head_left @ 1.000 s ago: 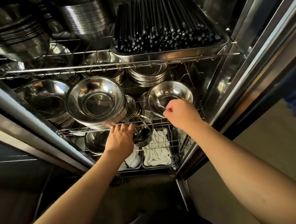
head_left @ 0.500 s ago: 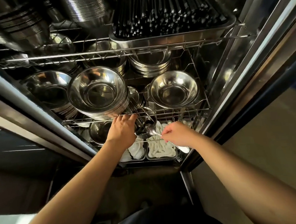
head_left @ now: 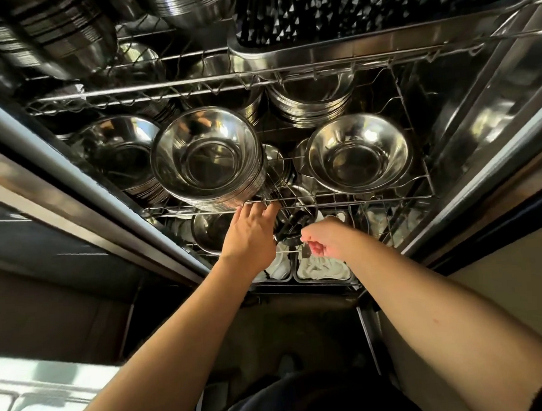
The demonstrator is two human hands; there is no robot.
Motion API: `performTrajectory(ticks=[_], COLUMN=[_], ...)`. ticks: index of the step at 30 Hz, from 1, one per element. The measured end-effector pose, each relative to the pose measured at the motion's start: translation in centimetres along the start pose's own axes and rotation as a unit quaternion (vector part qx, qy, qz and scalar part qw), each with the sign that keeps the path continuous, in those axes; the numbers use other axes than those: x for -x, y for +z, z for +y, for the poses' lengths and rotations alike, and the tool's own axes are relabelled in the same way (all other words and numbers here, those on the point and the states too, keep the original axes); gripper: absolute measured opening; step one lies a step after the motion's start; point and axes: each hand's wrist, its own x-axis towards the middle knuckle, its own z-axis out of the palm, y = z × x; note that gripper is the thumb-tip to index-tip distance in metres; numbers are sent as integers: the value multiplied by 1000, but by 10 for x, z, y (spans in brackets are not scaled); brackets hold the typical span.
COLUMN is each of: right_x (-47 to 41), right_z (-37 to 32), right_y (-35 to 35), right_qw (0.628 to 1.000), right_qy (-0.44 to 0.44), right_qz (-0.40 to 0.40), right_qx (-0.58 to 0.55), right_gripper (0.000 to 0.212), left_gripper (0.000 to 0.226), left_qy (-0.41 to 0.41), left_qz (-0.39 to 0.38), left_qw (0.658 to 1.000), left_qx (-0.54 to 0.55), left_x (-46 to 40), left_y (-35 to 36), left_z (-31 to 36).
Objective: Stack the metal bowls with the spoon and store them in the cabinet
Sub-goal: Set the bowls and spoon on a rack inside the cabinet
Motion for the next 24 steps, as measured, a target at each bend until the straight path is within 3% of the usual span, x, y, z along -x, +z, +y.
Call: performTrajectory(ticks=[10, 14, 15, 16, 18, 24], right_x=[-24, -24, -25, -25, -24, -13], right_z=[-5, -5, -5, -4, -5, -5], right_y=[26, 26, 24, 23, 21, 19], right_qw=[993, 991, 990, 990, 992, 995], right_qy=[2, -4, -7, -14, -36, -52], right_qz=[105, 136, 141, 139, 114, 84], right_qx=[-47, -11, 13, 32, 24, 3], right_gripper=[18, 10, 19, 22, 7, 31], left_gripper=[73, 77, 77, 77, 75, 69], left_qy=[10, 9, 10, 10, 11, 10], left_qz=[-19, -24, -24, -23, -24, -27], left_qw=[1000, 1000, 1000, 1000, 1000, 1000], left_qx=[-10, -12, -11, -10, -9, 3], left_x=[-2, -3, -3, -2, -2, -2], left_y=[1, 2, 2, 1, 1, 0], left_z=[-5, -5, -5, -5, -5, -3])
